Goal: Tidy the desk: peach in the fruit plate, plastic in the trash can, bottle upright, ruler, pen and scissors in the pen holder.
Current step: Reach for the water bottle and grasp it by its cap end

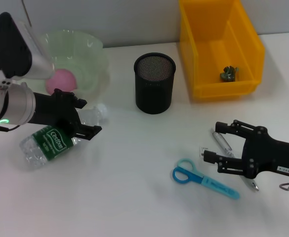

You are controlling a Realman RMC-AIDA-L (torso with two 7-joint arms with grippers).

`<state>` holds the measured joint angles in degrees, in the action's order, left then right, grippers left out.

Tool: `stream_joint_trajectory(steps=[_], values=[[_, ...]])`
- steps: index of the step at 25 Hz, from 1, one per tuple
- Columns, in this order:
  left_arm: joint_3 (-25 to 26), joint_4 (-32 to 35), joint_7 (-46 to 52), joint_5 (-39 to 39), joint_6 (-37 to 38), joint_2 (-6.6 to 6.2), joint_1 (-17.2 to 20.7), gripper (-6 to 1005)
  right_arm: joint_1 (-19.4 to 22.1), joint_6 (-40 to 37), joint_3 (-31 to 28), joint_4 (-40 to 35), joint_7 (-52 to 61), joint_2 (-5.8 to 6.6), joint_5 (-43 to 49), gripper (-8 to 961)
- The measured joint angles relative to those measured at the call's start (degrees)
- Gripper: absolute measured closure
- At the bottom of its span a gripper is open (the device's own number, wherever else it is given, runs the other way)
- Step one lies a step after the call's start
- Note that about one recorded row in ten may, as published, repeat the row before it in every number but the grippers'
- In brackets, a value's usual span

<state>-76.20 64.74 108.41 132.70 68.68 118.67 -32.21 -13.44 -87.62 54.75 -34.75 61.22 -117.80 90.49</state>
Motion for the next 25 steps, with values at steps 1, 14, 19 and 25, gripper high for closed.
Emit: stream_joint_trajectory(steps=[1, 14, 19, 25], values=[[-0.3, -0.2, 0.8, 0.4, 0.0, 0.04, -0.4, 193, -0.2, 0.1, 0.0, 0.0, 0.0, -0.13, 0.4, 109], [-1.4, -1.8, 7.1, 3.9, -1.4, 0.24, -4.0, 193, -2.3, 0.5, 0.4, 0.6, 1.5, -0.31, 2.2, 109], [-1.4, -3.7, 9.1, 7.3, -2.1, 0.19, -5.8, 192, -2.4, 0.5, 0.4, 0.6, 1.6, -0.39, 2.7, 109], [-1.9, -6.4, 10.4, 9.4, -2.0, 0.16, -7.7, 192, -2.4, 0.5, 0.4, 0.7, 2.0, -0.41, 3.0, 109]])
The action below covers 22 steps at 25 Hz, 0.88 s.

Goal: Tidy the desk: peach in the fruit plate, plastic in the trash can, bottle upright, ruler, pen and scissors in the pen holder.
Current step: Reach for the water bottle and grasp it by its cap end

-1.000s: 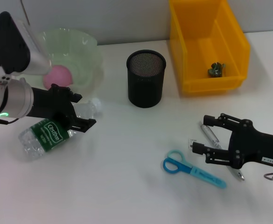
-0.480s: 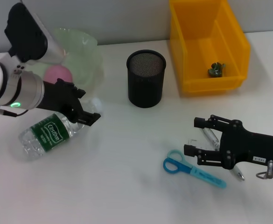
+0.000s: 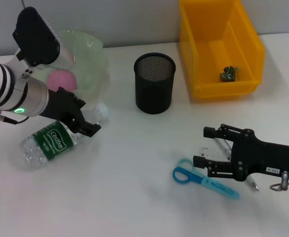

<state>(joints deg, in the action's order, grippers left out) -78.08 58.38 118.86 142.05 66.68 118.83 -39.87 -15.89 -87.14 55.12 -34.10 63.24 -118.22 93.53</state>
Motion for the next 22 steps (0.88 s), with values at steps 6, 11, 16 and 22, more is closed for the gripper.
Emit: stream_joint_trajectory(steps=[6, 11, 16, 22], values=[[-1.1, 1.0, 2.1, 2.8, 0.8, -0.01, 0.2, 192, 0.0, 0.0, -0.4, 0.0, 0.4, 0.00, 1.3, 109], [-2.1, 1.2, 3.1, 4.8, 1.6, 0.00, -0.1, 192, -0.2, 0.0, -0.3, 0.0, 0.4, 0.00, 1.4, 109], [-2.4, 1.0, 3.1, 5.0, 1.7, 0.01, -0.3, 192, -0.4, 0.0, -0.3, 0.0, 0.4, 0.04, 1.4, 109], [-3.0, -1.0, 3.1, 5.1, 1.4, 0.08, -1.7, 196, -0.6, -0.1, -0.2, 0.0, 0.8, 0.08, 1.4, 109]])
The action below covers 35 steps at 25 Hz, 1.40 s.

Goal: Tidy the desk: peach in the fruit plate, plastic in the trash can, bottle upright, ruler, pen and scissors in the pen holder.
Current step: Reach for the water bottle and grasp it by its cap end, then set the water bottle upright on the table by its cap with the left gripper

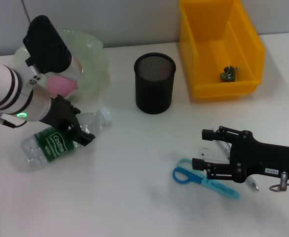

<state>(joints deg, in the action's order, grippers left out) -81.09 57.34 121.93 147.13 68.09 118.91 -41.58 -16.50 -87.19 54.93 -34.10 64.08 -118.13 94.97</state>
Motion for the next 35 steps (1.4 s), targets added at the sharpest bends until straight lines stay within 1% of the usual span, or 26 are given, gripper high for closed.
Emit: stream_joint_trajectory(steps=[15, 35], values=[[-0.8, -1.5, -0.7, 0.1, -0.9, 0.00, -0.3, 195, -0.2, 0.1, -0.1, 0.0, 0.1, -0.02, 0.0, 110], [-1.7, -1.1, -0.4, -0.3, -0.8, 0.19, -0.8, 209, -0.2, 0.1, -0.4, 0.0, 0.4, -0.08, 0.0, 110]])
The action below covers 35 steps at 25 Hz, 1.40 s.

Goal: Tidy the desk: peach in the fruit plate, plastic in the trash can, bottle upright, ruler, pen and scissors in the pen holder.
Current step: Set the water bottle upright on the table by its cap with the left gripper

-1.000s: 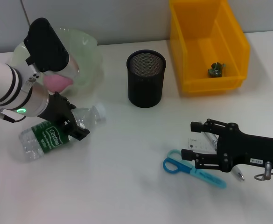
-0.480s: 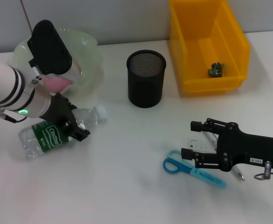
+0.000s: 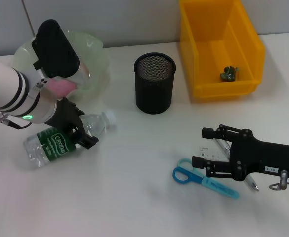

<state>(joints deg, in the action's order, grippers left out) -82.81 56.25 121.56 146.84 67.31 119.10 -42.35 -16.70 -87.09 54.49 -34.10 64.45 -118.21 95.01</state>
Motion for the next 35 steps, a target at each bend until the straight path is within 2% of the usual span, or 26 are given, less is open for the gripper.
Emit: stream_joint_trajectory(steps=[13, 29, 35], values=[[0.3, 3.3, -0.1, -4.1, 1.8, -0.27, 1.2, 215, 0.0, 0.0, 0.0, 0.0, 0.6, 0.06, 0.0, 110], [0.8, 10.0, -0.5, -9.3, 1.4, -0.54, 5.4, 220, -0.1, 0.1, -0.1, 0.0, 0.6, 0.05, -0.2, 110], [3.4, 10.3, -2.0, -11.8, 0.3, -0.54, 6.8, 220, -0.2, 0.2, -0.1, 0.0, 0.7, 0.01, -0.4, 110]])
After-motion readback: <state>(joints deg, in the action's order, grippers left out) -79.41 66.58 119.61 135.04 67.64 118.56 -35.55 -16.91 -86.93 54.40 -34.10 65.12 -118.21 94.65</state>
